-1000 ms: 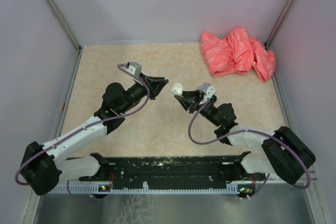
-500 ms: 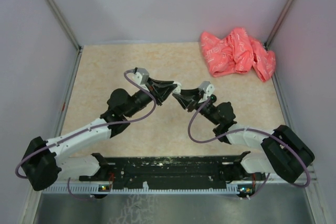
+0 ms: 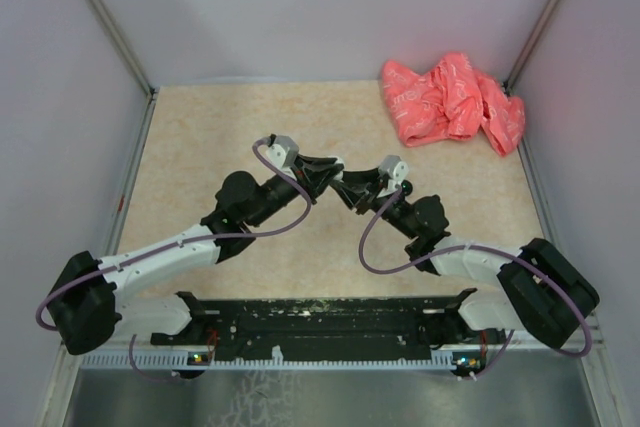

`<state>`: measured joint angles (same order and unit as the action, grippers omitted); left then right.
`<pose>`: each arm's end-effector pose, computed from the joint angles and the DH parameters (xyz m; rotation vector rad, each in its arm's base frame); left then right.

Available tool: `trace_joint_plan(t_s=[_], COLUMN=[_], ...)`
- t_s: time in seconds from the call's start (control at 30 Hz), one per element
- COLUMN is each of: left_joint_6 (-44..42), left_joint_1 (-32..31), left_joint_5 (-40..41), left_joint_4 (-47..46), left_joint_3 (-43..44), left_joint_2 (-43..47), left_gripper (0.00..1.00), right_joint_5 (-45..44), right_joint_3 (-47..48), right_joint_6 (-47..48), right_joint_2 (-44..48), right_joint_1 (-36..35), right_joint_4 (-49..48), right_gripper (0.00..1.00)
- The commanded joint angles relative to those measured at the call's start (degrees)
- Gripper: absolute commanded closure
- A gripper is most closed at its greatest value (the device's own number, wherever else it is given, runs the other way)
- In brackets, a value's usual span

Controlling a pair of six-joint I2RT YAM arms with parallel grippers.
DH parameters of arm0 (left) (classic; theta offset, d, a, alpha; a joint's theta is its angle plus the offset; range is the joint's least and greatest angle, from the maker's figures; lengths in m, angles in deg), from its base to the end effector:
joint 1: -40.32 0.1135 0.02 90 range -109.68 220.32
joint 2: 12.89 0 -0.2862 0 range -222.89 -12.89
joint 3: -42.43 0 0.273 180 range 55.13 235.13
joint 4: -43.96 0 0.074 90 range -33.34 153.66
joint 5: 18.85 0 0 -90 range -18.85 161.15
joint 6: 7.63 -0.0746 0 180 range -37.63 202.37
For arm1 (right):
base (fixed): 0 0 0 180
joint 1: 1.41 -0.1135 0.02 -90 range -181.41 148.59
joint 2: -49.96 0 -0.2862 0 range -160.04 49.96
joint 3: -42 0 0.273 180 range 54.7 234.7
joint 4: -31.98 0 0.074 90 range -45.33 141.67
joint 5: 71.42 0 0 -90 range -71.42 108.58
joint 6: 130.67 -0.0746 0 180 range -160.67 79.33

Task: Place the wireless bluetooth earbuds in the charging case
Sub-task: Place the earbud in the charging case.

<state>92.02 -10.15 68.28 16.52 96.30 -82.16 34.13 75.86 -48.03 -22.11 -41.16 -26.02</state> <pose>0.2053 -0.2547 0.3397 0.5365 1.3158 -0.9100 0.2053 0.1968 0.2663 -0.5880 1.1448 0.8764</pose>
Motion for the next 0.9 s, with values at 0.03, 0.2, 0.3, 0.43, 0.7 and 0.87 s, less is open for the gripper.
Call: trace_joint_plan(t_s=[0.03, 0.2, 0.3, 0.43, 0.7, 0.87], left_joint_6=[-2.2, -2.7, -2.9, -3.0, -3.3, -3.8], left_joint_1=[-0.6, -0.6, -0.7, -0.8, -0.9, -0.9], left_joint_5=[1.6, 2.1, 2.1, 1.9, 1.8, 1.5], left_joint_4=[-2.2, -0.9, -0.1, 0.8, 2.5, 3.9], left_joint_3=[-0.4, -0.5, -0.4, -0.4, -0.1, 0.0], left_joint_2=[0.1, 1.1, 1.3, 1.0, 1.3, 0.9], left_gripper=[0.82, 0.83, 0.83, 0.83, 0.83, 0.83], right_joint_5=[0.3, 0.0, 0.0, -0.1, -0.6, -0.9], right_joint_3=[2.5, 2.2, 2.3, 2.2, 2.0, 1.9], right_joint_6=[-0.9, -0.8, -0.8, -0.8, -0.4, -0.2], right_joint_2=[1.0, 1.3, 1.2, 1.3, 1.5, 1.7], right_joint_1=[-0.6, -0.6, -0.6, -0.6, -0.7, -0.6], right_joint_4=[-4.0, -4.1, -4.2, -4.4, -4.4, -4.4], right_gripper=[1.00, 1.00, 1.00, 1.00, 1.00, 1.00])
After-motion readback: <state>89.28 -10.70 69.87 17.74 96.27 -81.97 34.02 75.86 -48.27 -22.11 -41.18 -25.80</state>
